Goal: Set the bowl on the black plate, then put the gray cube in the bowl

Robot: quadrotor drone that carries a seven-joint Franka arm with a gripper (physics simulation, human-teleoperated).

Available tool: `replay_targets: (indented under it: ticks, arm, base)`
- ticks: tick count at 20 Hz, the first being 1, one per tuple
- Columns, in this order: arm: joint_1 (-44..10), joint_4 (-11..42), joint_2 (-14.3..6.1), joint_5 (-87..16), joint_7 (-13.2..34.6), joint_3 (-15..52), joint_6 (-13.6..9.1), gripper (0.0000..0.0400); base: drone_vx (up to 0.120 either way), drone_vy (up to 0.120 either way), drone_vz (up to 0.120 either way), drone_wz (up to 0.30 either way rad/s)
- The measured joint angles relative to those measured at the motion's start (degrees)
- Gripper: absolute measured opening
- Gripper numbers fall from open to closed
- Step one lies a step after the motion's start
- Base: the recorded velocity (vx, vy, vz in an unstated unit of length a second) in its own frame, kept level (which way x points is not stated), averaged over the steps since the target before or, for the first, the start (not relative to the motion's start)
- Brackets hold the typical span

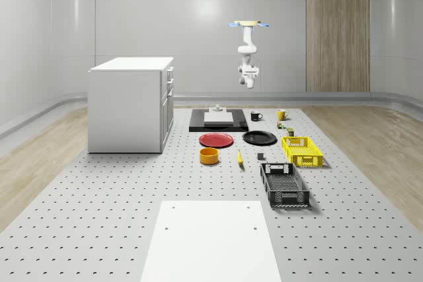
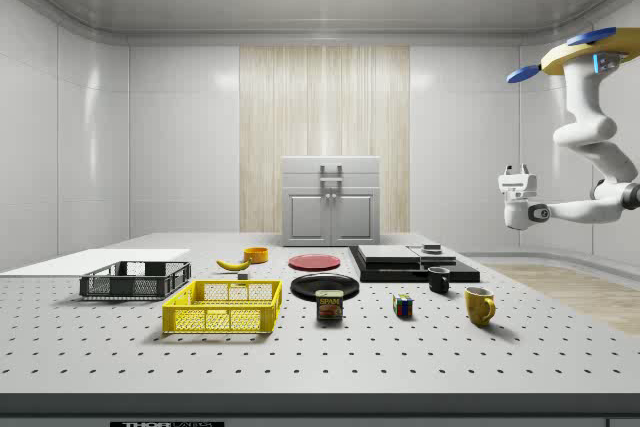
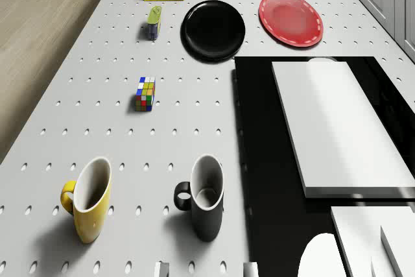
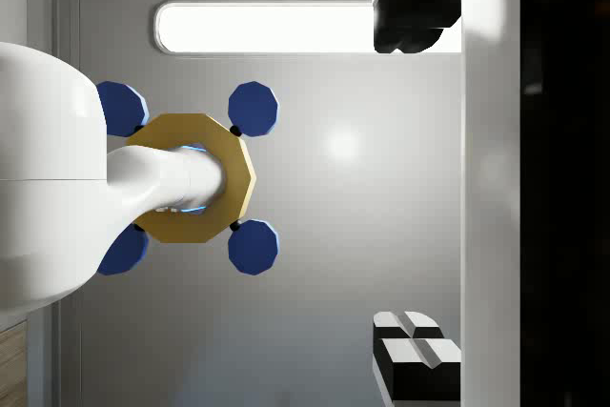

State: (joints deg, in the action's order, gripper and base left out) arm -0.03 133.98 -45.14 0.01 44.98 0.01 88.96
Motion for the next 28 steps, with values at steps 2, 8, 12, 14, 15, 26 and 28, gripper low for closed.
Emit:
replay_targets:
  ticks: [2, 8, 12, 14, 15, 26, 28]
  arm:
    - [-0.06, -2.39, 0.2, 0.02, -0.04, 0.03, -2.1, 0.04]
    - [-0.19, -9.73, 2.28, 0.07, -0.1, 0.11, -7.08, 0.04]
    - [-0.26, -13.51, 3.7, 0.1, -0.13, 0.14, -9.27, 0.04]
    - [-0.28, -14.76, 4.18, 0.11, -0.14, 0.16, -9.95, 0.04]
    - [-0.29, -15.24, 4.36, 0.11, -0.14, 0.17, -10.21, 0.04]
    - [-0.39, -16.93, 4.88, 0.14, -0.18, 0.23, -10.9, 0.04]
    - [-0.41, -16.94, 4.84, 0.14, -0.19, 0.24, -10.85, 0.04]
  base:
    - [0.0, 0.0, 0.0, 0.0]
    - [0.0, 0.0, 0.0, 0.0]
    - [0.09, -0.12, 0.0, 0.0]
    - [0.12, -0.12, 0.0, 0.0]
    - [0.12, -0.12, 0.0, 0.0]
    - [0.12, -0.12, 0.0, 0.0]
    - [0.12, -0.12, 0.0, 0.0]
